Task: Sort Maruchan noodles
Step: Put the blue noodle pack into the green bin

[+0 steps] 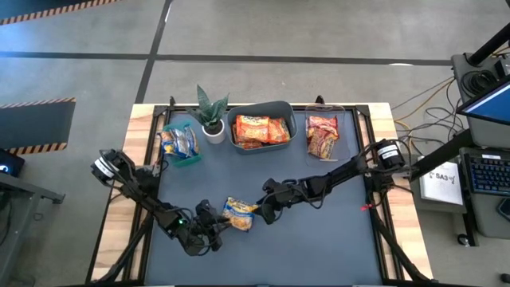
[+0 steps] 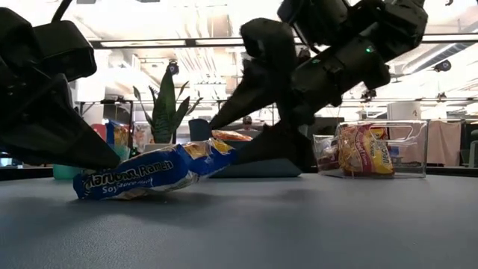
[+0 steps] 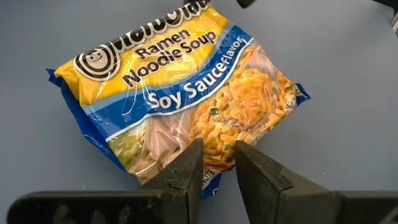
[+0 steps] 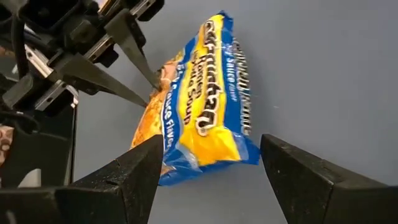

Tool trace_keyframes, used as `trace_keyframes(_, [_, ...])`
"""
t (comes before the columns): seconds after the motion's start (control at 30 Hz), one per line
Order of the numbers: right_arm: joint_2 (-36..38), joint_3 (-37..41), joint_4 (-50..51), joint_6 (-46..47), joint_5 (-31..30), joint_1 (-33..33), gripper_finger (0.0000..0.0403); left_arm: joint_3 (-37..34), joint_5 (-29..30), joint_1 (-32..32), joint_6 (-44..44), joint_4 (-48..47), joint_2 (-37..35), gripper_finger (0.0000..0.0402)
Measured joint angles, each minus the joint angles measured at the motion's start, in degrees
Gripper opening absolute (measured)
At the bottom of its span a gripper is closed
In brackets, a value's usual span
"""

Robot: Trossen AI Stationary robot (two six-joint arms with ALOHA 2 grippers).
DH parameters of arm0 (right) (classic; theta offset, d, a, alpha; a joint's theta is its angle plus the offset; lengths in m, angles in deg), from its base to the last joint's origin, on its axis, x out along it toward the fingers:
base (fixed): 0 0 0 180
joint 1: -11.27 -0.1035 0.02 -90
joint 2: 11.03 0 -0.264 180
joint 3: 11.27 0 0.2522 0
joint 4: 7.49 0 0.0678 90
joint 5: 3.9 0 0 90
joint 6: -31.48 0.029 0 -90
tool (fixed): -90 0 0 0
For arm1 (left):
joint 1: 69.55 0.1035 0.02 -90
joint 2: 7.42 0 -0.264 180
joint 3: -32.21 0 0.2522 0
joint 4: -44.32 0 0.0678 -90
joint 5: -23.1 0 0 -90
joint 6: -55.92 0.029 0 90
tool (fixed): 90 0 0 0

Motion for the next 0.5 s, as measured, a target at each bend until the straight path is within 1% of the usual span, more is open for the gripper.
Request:
trace_keyframes(0.3, [-4.57,-5.67,1.74,-1.71,2.36,0.28,0.0270,-0.05,0.20,-0.22,-1.05,0.04,0.39,0.0077])
trace_keyframes(0.4, [-5.37,-7.11,1.74,-2.58,2.98,0.33,0.0266,-0.07,0.30,-0.36,-1.05,0.00,0.38,0.0077])
trace_keyframes(0.5, [-5.69,-7.94,1.96,-3.18,3.11,0.31,0.0253,-0.12,0.49,-0.37,-1.07,-0.02,0.38,0.0077])
